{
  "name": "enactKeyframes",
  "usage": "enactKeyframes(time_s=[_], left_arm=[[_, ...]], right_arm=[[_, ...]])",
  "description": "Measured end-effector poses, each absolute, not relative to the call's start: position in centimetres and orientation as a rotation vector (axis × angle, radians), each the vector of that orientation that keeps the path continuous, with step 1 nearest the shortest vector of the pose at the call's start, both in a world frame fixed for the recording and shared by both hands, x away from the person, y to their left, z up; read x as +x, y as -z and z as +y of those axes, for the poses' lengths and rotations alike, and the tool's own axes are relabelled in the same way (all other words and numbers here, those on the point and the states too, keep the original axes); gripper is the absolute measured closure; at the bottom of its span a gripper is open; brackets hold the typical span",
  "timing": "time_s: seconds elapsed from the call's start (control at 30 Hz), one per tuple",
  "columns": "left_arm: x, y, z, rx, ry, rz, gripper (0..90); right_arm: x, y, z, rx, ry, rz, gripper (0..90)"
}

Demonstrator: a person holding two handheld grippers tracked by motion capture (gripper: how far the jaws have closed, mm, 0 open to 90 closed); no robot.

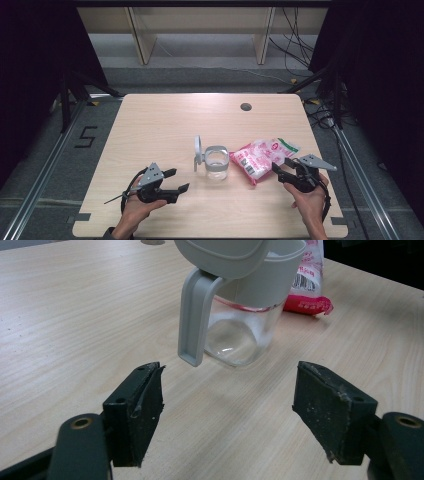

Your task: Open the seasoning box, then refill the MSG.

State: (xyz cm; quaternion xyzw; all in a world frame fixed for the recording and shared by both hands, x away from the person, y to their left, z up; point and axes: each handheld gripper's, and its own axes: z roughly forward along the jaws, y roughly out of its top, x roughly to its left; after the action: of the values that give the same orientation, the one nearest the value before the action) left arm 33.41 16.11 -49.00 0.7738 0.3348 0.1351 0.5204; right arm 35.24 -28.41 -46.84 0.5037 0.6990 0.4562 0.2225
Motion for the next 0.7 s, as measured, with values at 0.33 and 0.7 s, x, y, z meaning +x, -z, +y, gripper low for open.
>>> enactKeyframes(time_s=[0.33,0.7], left_arm=[[33.3,49.0,16.0,1.867,-0.326,0.794,27.3],[33.1,49.0,15.7,1.878,-0.327,0.793,26.8]], right_arm=[[35.2,47.9,-29.7,1.483,-1.230,1.902,39.8],[35.3,48.1,-30.0,1.525,-1.217,1.893,38.8]])
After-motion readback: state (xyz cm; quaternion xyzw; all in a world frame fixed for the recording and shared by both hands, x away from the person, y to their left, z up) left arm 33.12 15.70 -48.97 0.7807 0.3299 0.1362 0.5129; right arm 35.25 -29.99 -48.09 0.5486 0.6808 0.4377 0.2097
